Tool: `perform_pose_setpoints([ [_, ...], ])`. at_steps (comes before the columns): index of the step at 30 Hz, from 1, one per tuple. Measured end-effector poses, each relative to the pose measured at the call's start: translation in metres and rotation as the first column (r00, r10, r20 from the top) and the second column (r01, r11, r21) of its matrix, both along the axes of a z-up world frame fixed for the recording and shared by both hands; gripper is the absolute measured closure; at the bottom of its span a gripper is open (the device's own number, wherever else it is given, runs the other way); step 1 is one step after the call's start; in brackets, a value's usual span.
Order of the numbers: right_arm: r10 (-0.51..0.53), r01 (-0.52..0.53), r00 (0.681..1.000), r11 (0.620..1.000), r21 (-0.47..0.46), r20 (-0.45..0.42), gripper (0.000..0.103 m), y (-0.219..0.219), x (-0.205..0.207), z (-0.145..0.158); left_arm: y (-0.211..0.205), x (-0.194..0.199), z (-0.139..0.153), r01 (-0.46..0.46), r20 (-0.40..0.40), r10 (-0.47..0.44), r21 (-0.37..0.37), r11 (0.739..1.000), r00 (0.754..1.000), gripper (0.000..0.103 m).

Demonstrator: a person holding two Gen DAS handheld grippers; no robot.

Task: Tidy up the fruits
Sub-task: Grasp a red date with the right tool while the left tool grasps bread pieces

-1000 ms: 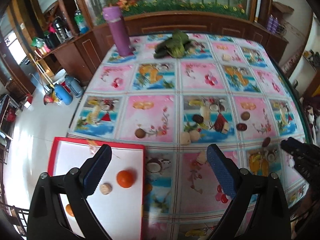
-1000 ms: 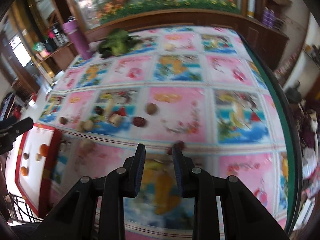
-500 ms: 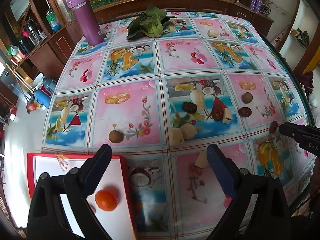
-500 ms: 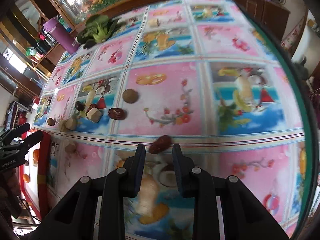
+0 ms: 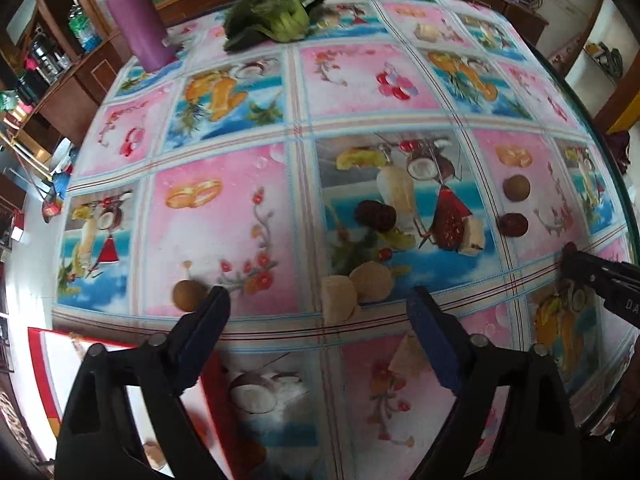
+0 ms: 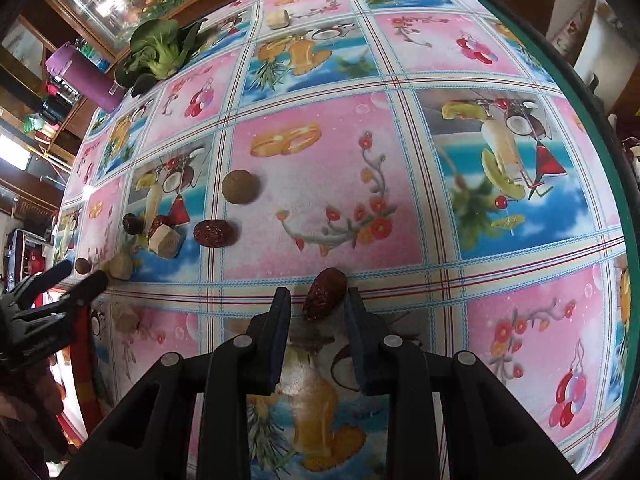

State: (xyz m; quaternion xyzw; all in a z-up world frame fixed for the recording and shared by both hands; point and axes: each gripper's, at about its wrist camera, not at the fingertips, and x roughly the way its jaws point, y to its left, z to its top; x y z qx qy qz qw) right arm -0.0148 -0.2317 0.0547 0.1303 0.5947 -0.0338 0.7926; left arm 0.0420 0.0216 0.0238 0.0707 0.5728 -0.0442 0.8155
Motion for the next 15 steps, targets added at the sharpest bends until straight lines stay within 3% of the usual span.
perform_pose_setpoints([
  [6,0.003,-0.003,1.0,1.0,-0.006,0.011,0.076,0.001,0.002,-0.001,-0.007,0.009,-0.018,0.021,-0.053,-0.021,-0.002,1.0,0.998,0.033],
  [12,0.012,-0.012,1.0,1.0,-0.004,0.011,0.076,0.005,0.005,-0.002,-0.012,0.017,-0.018,0.043,-0.031,-0.045,-0.056,0.998,0.998,0.046],
  [15,0.026,-0.026,0.999,1.0,-0.003,0.026,0.077,0.007,0.006,-0.002,-0.018,0.015,-0.016,0.076,-0.017,-0.077,-0.064,0.995,0.997,0.06],
])
